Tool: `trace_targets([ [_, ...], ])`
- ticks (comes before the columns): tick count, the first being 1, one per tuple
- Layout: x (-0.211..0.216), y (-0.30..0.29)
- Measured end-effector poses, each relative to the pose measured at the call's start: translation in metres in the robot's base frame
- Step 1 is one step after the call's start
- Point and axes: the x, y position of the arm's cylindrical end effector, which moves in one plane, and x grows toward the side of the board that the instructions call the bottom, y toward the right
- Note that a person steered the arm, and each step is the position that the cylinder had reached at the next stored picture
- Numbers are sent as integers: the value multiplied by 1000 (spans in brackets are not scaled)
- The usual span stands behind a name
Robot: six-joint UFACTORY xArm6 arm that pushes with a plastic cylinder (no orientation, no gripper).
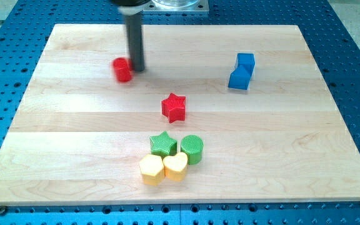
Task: Place the red circle and green blocks in a diagonal line
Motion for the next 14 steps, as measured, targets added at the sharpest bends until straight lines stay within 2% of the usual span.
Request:
trace_targets([
  [1,61,-1],
  [2,-6,-7],
  [3,-12,-67],
  [4,19,-117],
  [5,53,-82],
  [6,63,-52],
  [9,95,-54],
  [10,141,-81],
  [11,167,-68],
  [13,225,13],
  [14,200,29],
])
